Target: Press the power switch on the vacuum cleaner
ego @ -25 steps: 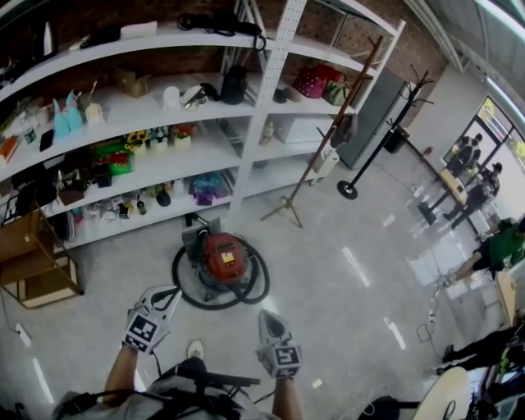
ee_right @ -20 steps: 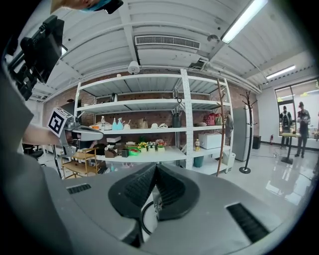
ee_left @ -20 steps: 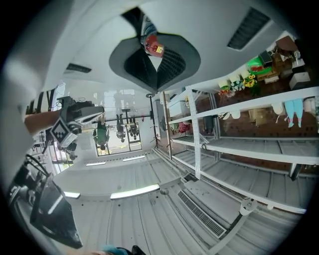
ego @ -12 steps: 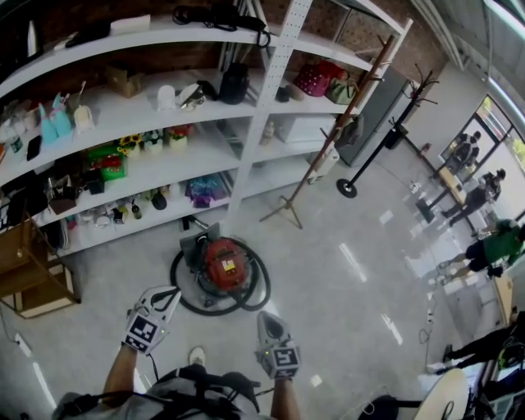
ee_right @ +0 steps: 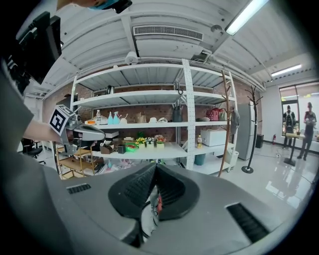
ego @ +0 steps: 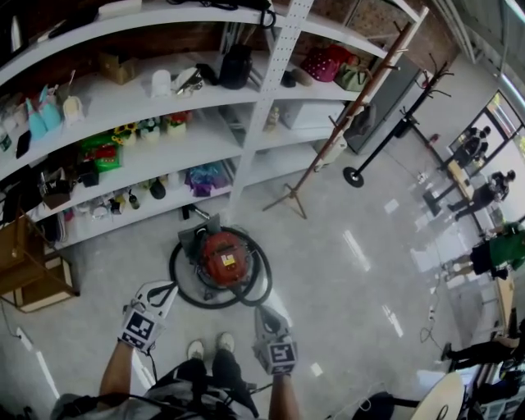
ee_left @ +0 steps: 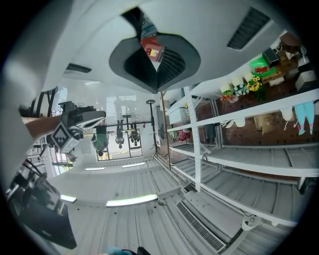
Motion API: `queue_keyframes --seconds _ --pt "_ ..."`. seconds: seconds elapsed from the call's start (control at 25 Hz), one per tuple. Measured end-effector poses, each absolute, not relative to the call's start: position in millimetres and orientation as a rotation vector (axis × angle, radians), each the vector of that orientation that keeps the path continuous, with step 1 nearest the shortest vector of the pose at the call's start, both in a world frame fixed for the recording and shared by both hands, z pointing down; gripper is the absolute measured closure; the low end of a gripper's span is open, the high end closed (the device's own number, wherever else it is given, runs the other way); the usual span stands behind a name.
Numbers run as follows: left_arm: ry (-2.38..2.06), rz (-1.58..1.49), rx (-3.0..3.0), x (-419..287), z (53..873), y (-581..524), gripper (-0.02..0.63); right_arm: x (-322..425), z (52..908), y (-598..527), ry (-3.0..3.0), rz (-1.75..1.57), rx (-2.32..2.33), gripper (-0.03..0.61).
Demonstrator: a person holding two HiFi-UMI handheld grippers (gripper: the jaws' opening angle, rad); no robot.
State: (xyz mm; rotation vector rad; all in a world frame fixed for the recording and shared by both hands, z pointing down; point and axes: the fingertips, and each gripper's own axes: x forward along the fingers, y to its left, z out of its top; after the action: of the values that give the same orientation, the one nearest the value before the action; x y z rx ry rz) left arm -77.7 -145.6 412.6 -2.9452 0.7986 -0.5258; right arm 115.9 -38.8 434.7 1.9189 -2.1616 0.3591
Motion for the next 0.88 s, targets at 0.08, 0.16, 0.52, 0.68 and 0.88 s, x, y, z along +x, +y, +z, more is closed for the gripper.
queue_keyframes --seconds 0.08,0.16,0.52,0.68,0.88 --pt "0.787 -0.567 -2.930 -72.1 419.1 -150.3 0.607 122.2 438.5 -46.0 -2.174 0.375 1.905 0.568" --pt "0.805 -0.604 -2.922 -66.7 428.0 -155.4 0.607 130.0 446.4 -52.8 -2.192 0.386 1.885 0.568" --pt "0.899 -0.670 -2.951 -34.4 469.5 -170.0 0.607 166.8 491.1 -75.4 -2.214 0.444 1.794 0.568" --pt "0.896 -0.677 -2.968 -12.6 482.2 -175.2 0.607 182.7 505.9 -85.3 -2.217 0.473 1.766 0.568" --pt "0.913 -0.681 -2.975 -0.6 499.1 -185.6 0.607 189.9 527.3 -99.5 -2.224 0.491 1.724 0.568"
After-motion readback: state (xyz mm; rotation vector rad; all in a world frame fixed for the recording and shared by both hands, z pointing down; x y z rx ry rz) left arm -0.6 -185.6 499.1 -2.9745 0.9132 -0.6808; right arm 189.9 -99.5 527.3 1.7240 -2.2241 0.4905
